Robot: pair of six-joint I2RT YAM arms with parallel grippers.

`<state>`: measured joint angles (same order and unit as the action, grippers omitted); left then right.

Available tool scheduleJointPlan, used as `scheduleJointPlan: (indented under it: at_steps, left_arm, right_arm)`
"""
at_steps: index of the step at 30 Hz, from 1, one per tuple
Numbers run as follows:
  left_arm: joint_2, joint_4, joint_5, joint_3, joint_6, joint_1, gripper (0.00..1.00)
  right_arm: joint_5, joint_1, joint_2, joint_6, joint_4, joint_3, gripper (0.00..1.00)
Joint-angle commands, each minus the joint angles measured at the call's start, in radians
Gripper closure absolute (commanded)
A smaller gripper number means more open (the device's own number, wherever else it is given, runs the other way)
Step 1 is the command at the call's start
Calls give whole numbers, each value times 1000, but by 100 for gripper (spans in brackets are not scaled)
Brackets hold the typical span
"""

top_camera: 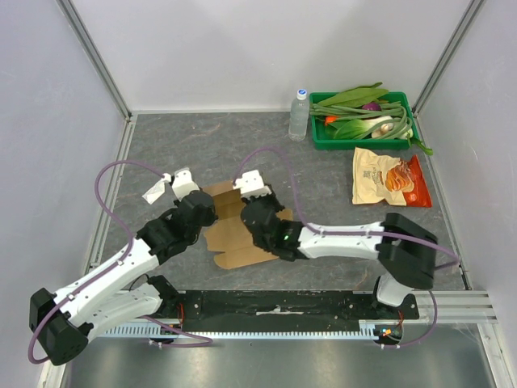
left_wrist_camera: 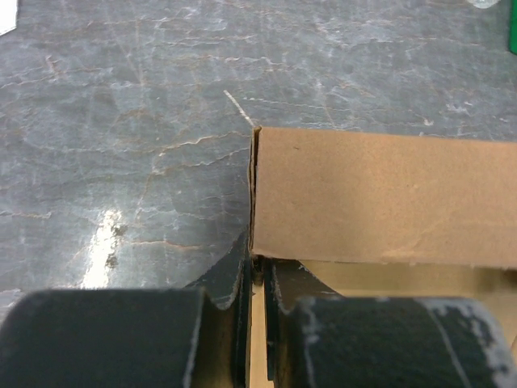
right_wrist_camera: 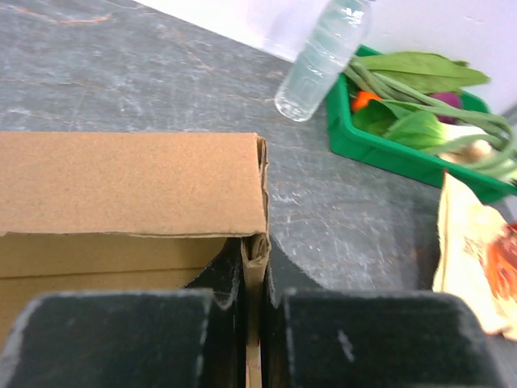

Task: Fold the paper box

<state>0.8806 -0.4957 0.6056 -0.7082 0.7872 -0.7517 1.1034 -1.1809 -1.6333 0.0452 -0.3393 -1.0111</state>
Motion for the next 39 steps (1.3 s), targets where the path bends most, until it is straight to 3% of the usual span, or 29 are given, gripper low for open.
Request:
scheduleJointPlan:
  at_steps: [1, 7, 9, 10, 11, 15, 17, 20, 24, 28, 29, 33, 39]
  left_arm:
    - [15, -4, 51, -59, 104, -3, 98]
    - [11, -7, 54, -57, 122, -5, 98]
    - [12, -6, 56, -54, 121, -5, 98]
    - [14, -6, 57, -53, 121, -3, 98]
    - [17, -4, 57, -53, 121, -3, 98]
    - [21, -4, 62, -45, 122, -3, 98]
    - [31, -4, 63, -48, 116, -5, 98]
    - [41, -4, 65, -45, 113, -3, 98]
    - [44, -1, 66, -40, 109, -5, 98]
    - [41, 8, 56, -33, 99, -5, 98]
    - [41, 6, 53, -34, 98, -3, 98]
    - [37, 6, 26, -36, 101, -3, 98]
    - [29, -37, 14, -34, 197, 5, 98]
  right_arm:
    - [366, -91, -106, -237, -323, -37, 100]
    - [302, -83, -77, -262, -359, -3, 100]
    - [222, -80, -30, -128, -213, 6, 99]
    - [176, -69, -10, -86, -155, 12, 91]
    - [156, -68, 34, -52, -112, 25, 72]
    - [3, -57, 150, 59, 36, 98, 41]
    - [-85, -51, 199, 103, 120, 97, 28]
    - [-204, -51, 309, 143, 247, 127, 20]
    - [-324, -39, 496, 174, 337, 222, 13]
    - [-577, 131, 640, 246, 456, 235, 11]
    - [-728, 171, 654, 263, 468, 236, 11]
    - [-1079, 352, 650, 378, 494, 250, 10]
    - [-1310, 460, 633, 721, 436, 348, 9]
